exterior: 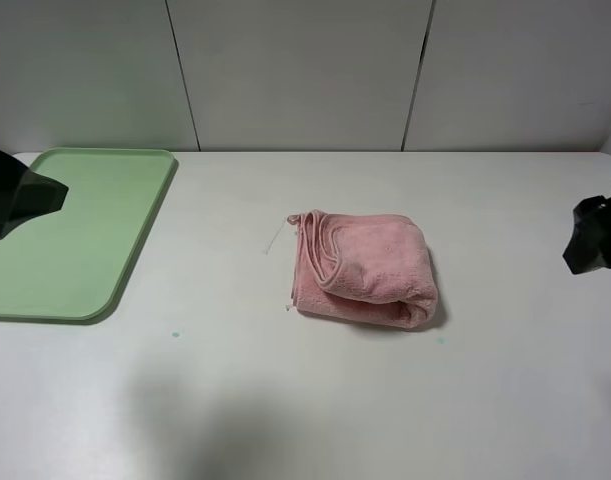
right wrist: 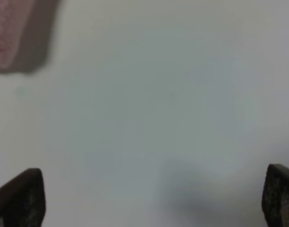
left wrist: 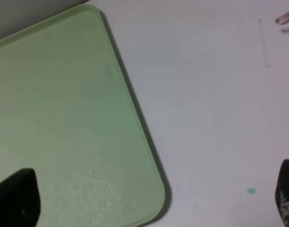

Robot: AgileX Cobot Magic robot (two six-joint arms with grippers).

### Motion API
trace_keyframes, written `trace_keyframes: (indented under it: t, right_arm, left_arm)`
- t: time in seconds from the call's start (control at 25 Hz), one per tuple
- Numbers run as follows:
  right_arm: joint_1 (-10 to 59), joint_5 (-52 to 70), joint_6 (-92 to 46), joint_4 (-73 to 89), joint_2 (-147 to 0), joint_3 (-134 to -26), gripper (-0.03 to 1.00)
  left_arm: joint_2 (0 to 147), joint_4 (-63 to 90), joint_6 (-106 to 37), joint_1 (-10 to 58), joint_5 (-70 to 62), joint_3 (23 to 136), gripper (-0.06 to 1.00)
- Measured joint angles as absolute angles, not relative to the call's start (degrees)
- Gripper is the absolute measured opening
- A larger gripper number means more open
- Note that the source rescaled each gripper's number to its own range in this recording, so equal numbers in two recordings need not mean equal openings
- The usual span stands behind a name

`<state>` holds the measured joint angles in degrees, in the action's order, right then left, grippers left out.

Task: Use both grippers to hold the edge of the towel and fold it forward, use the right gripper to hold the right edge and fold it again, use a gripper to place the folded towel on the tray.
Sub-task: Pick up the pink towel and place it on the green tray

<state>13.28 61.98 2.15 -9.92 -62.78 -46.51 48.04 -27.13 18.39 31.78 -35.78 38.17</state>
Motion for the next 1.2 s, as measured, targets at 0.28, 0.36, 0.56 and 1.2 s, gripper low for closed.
trace_keyframes:
  t: [0.28, 0.36, 0.56, 1.2]
  right_arm:
    - [6.6, 62.5, 3.6, -9.6, -52.1, -40.0, 1.00]
    - [4.7, 62.6, 3.7, -8.9, -48.7, -38.1, 1.00]
    - [1.0, 62.7, 3.8, -7.4, -38.3, -34.4, 1.00]
    - [-1.4, 60.4, 5.1, -6.3, -13.0, -28.8, 1.00]
  left_arm:
    - [48.0, -27.1, 18.4, 31.8, -35.8, 38.2, 1.00]
    - [48.0, -27.1, 18.4, 31.8, -35.8, 38.2, 1.00]
    - [48.0, -27.1, 18.4, 31.8, -35.8, 38.2, 1.00]
    - [48.0, -27.1, 18.4, 31.8, -35.8, 38.2, 1.00]
